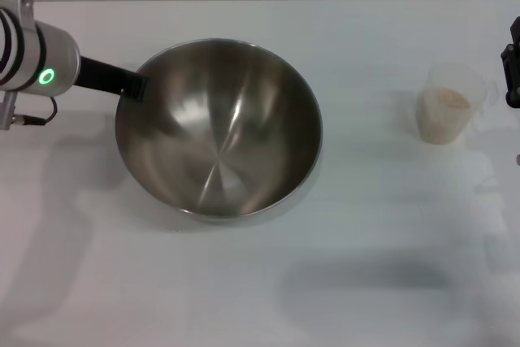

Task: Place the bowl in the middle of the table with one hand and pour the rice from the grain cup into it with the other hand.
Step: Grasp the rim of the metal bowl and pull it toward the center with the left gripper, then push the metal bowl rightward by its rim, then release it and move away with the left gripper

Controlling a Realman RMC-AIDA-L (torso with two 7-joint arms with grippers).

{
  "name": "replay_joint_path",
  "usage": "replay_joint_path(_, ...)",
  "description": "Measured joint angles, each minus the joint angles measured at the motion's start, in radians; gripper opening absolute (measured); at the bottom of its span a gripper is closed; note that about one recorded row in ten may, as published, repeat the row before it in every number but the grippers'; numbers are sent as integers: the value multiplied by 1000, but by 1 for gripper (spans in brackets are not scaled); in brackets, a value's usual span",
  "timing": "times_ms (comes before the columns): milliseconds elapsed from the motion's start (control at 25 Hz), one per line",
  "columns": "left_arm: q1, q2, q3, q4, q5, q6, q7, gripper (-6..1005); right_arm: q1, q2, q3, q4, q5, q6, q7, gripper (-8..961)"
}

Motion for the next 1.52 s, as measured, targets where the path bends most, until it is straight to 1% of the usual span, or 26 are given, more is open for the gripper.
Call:
replay_joint_path(360, -26, 2, -15, 1, -16, 1, 14, 42, 4, 0, 0, 0, 0, 4, 0, 566)
replay_joint_path(600, -38, 1, -77, 17, -143, 16, 117, 42, 9, 2, -2, 0, 0, 5, 0, 566)
replay_joint_path(720, -40, 2, -82, 19, -157, 25, 128, 42, 9, 2, -2, 0, 0, 6, 0, 566)
replay_joint_path(1040, -82, 1, -79, 19, -190, 33, 160, 41, 9, 2, 1, 0, 0, 7, 0, 567)
replay_joint_path(1200, -102, -2, -44, 46, -199, 44, 173, 41, 9, 3, 1, 0, 2, 7, 0, 567)
replay_joint_path(1320, -108, -3, -30, 63, -202, 58, 174, 41, 9, 3, 2, 0, 3, 7, 0, 567)
replay_joint_path(1400, -102, -3, -16, 84, -212, 107, 175, 41, 9, 3, 2, 0, 4, 7, 0, 567)
replay_joint_path(1520, -94, -3, -5, 93, -226, 138, 181, 41, 10, 3, 2, 0, 4, 7, 0, 567)
